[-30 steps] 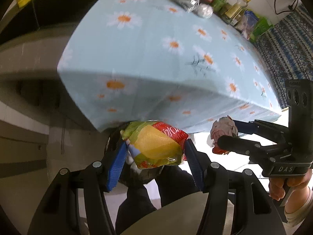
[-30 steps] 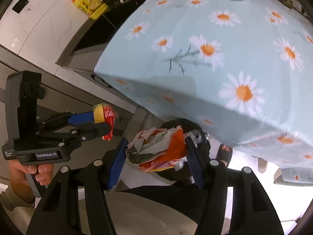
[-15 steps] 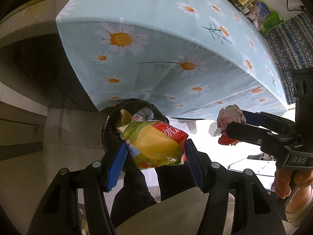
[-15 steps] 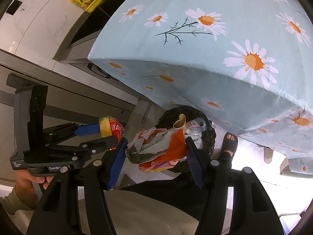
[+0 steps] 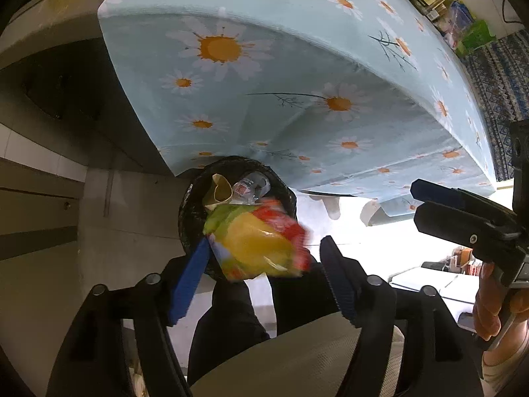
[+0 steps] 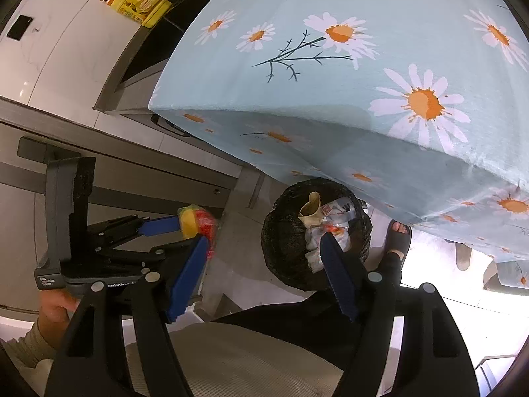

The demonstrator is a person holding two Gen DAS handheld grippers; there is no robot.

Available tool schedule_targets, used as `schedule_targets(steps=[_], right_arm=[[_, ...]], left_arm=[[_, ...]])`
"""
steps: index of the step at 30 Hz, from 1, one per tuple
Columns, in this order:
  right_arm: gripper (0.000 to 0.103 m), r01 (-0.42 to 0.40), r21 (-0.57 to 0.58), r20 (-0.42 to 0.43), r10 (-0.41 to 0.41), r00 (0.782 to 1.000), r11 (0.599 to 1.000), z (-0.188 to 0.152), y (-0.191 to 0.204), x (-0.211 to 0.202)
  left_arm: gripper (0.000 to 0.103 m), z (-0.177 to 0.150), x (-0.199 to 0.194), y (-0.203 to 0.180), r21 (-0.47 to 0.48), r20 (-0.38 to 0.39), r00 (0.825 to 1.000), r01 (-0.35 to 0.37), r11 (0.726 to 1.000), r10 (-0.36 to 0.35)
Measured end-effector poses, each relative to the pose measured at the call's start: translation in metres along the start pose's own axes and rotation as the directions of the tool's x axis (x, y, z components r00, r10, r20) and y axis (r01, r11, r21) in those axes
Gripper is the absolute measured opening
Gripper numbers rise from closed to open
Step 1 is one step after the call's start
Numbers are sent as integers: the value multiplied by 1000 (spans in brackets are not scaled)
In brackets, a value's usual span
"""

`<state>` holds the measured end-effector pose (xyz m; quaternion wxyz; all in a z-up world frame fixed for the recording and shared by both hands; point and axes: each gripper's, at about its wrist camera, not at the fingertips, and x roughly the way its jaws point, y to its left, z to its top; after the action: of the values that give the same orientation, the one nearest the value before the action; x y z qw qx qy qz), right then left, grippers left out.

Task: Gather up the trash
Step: 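Open the left tool over the bin while the right tool releases the wrapper, then raise both open tools back over the table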

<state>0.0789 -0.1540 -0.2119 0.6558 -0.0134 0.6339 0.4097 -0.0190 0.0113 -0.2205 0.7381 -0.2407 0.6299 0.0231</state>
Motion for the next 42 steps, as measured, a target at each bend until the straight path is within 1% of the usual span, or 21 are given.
schedule_targets(steps=[3, 14, 26, 33, 39, 42], right_arm=[[70, 0, 7, 2, 0, 1000, 1000, -1, -1, 0], [70, 8, -5, 12, -8, 1000, 1000, 3, 2, -3], [70, 28, -29, 44, -26, 999, 999, 12, 8, -19], [70, 51, -37, 102, -47, 994, 998, 29, 4, -45], [70, 89, -42, 156, -82, 984, 995, 54, -12, -72], [70, 104, -43, 176, -95, 980, 994, 68, -21, -82]], left_arm=[[72, 2, 0, 0, 1, -3, 1000, -1, 1000, 1], [72, 5, -3, 1, -7, 4, 1000, 5, 1000, -5], [72, 12, -27, -3, 13, 55, 998, 34, 999, -34], [72, 27, -51, -13, 32, 111, 993, 41, 999, -45], [72, 50, -68, -28, 52, 163, 985, 45, 998, -53], [72, 64, -74, -31, 38, 192, 980, 47, 998, -54]])
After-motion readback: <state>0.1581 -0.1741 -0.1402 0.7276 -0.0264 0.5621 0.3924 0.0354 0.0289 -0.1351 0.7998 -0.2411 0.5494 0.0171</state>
